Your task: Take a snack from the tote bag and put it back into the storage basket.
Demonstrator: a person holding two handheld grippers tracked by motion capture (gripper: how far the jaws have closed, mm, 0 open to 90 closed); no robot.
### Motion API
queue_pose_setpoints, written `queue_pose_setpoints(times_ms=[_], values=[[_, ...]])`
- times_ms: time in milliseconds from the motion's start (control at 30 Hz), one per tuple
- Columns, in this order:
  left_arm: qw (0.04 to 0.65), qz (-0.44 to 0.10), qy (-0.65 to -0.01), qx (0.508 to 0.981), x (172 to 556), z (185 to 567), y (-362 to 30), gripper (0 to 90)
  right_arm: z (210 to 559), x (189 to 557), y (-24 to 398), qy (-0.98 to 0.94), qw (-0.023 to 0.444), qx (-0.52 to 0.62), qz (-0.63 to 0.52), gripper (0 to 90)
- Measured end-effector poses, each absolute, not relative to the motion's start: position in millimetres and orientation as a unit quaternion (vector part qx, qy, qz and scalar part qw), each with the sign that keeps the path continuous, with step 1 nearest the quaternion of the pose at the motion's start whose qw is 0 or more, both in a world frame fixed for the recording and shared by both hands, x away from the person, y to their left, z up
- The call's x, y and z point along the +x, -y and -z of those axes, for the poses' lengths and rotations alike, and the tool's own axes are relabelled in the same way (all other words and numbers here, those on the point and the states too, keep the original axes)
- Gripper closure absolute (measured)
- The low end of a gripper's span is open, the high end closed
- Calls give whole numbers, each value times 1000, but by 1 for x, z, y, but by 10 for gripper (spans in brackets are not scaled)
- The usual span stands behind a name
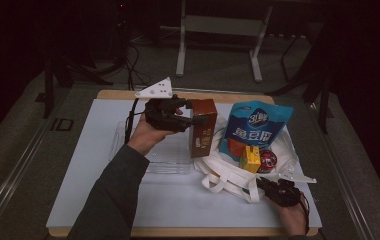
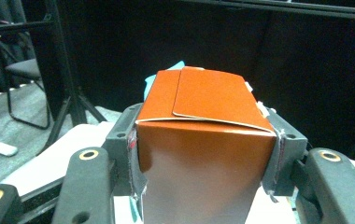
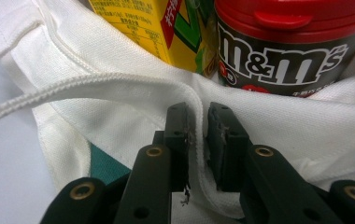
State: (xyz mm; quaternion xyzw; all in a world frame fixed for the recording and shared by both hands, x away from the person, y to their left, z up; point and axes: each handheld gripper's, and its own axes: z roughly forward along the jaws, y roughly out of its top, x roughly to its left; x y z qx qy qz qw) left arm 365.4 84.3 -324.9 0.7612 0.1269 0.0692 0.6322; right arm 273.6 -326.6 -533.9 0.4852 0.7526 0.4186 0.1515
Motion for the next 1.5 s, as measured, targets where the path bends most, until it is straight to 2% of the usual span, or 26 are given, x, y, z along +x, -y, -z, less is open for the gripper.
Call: queue_pose_setpoints(times_ms=[667,1500], values=[[613,-105,-163,766,367,334,-123,427,534,273,327,-752,151,486,-420,781],[593,-117,-188,774,371,351,-159,427,534,273,327,-751,151,487,-419,781]])
